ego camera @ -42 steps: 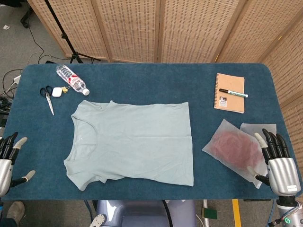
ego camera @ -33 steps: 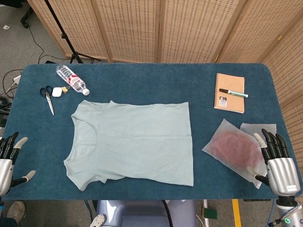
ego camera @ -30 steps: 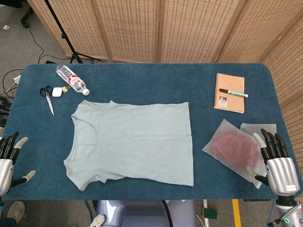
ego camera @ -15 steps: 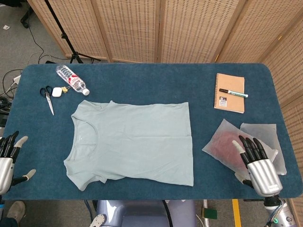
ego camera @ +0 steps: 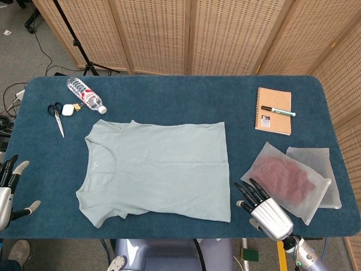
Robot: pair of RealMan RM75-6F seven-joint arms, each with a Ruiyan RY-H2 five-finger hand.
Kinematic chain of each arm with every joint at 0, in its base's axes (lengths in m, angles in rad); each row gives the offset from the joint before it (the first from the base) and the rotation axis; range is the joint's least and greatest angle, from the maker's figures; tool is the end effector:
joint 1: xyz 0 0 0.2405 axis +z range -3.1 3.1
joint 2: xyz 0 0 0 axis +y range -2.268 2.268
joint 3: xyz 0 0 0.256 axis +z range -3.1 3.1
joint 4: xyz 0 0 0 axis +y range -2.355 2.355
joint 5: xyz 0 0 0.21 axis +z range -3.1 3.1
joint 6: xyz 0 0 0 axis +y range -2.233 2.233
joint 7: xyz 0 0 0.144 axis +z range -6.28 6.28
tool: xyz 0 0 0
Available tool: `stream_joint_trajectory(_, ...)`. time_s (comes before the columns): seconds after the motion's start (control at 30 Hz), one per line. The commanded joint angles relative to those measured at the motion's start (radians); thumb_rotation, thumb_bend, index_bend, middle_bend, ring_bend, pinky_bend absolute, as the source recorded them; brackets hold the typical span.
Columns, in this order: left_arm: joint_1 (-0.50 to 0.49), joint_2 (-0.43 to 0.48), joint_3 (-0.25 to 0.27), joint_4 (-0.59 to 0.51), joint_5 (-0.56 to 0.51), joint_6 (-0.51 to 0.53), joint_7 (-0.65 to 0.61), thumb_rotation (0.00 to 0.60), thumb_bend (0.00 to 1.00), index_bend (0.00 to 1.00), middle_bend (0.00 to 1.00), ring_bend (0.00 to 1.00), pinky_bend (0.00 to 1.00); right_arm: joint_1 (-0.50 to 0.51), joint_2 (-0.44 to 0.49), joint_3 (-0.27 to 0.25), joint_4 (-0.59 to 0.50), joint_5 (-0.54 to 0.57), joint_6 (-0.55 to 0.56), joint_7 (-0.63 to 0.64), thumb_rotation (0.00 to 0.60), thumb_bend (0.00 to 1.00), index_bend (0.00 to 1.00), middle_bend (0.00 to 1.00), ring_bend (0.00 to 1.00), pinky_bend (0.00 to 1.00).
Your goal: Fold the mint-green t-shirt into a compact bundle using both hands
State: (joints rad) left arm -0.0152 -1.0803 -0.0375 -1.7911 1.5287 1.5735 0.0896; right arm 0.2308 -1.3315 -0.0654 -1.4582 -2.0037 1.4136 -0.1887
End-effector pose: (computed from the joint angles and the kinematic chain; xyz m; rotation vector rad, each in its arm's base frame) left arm -0.2827 0.1558 0.1656 -1.3142 -0.9178 -0.9522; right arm -0.2415 -0.1731 0.0546 2.0249 -0.5084 1.0699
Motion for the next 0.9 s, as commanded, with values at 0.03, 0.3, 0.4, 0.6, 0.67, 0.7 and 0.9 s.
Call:
stream_joint_trajectory(0.03,-0.002,0.003,-0.001,-0.001,-0.005,-0.005,-0.003,0.6,0.0,0.0,0.0,0.0,0.0,0.029,-0.045,-0.003,0.016,-0.001,-0.045,-0.024,0.6,0.04,0.39,0.0,0.0,0.0)
stream_joint_trajectory(0.3,-0.006,0.008,-0.004,-0.002,-0.016,-0.015,-0.011,0.6,0.0,0.0,0.0,0.0,0.0,0.052,-0.119,-0.015,0.035,0.022,-0.106,-0.076,0.6,0.1,0.46,0.0,0.0,0.0)
stream_joint_trajectory(0.4,-0.007,0.007,-0.002,-0.002,-0.013,-0.017,-0.007,0.6,0.0,0.0,0.0,0.0,0.0,0.061,-0.141,-0.016,0.046,0.044,-0.142,-0.1,0.6,0.13,0.46,0.0,0.0,0.0)
stream_joint_trajectory(0.6,-0.01,0.008,-0.003,-0.003,-0.019,-0.024,-0.006,0.6,0.0,0.0,0.0,0.0,0.0,0.066,-0.148,-0.029,0.043,0.075,-0.176,-0.127,0.6,0.22,0.46,0.0,0.0,0.0)
stream_joint_trajectory(0.67,-0.01,0.008,-0.002,-0.003,-0.019,-0.025,-0.005,0.6,0.0,0.0,0.0,0.0,0.0,0.067,-0.151,-0.03,0.042,0.086,-0.186,-0.136,0.6,0.23,0.46,0.0,0.0,0.0)
stream_joint_trajectory(0.7,-0.01,0.007,-0.002,-0.003,-0.02,-0.024,-0.004,0.6,0.0,0.0,0.0,0.0,0.0,0.069,-0.155,-0.03,0.045,0.095,-0.195,-0.143,0.6,0.23,0.46,0.0,0.0,0.0)
stream_joint_trajectory(0.9,-0.012,0.006,-0.004,-0.004,-0.025,-0.028,0.0,0.6,0.0,0.0,0.0,0.0,0.0,0.071,-0.164,-0.038,0.041,0.125,-0.214,-0.164,0.6,0.23,0.46,0.0,0.0,0.0)
